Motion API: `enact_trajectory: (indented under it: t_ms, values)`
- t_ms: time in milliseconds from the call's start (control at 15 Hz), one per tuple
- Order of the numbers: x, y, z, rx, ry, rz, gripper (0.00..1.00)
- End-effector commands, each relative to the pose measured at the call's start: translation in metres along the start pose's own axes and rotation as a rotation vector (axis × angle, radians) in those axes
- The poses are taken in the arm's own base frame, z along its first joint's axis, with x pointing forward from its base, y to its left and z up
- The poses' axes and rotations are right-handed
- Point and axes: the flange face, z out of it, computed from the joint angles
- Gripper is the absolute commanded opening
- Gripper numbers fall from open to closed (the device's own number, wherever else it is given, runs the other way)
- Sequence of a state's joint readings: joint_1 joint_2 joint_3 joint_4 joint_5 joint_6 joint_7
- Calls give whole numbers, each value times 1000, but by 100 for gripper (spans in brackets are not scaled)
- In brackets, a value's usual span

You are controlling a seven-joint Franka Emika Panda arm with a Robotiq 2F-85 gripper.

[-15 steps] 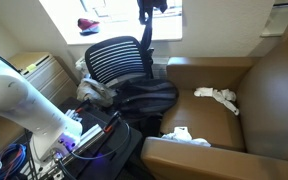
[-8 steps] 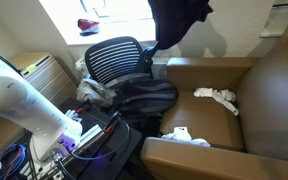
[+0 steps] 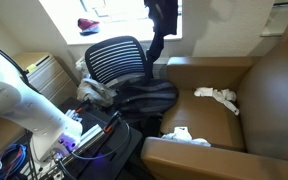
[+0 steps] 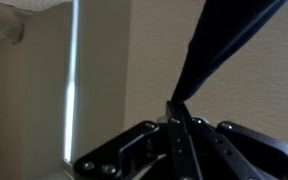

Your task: Remove the black item of clothing from the backrest of the black chair and place it on the sofa

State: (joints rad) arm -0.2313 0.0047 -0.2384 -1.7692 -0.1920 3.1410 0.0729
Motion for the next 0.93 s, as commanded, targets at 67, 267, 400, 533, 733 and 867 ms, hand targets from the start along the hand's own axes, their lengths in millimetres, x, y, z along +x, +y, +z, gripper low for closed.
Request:
enact_trajectory:
  t_ms: [67,267,400,533,733,867]
  values:
    - [4,115,24,-234,38,-54,0]
    - [-9,128,21,-256,-2,-45,1]
    - [-9,139,27,-284,0,-54,0]
    - [-19,124,28,-243,-41,-11,0]
    - [-45,108,38,-176,-155,145,0]
    - [-62,105,48,-117,-254,219,0]
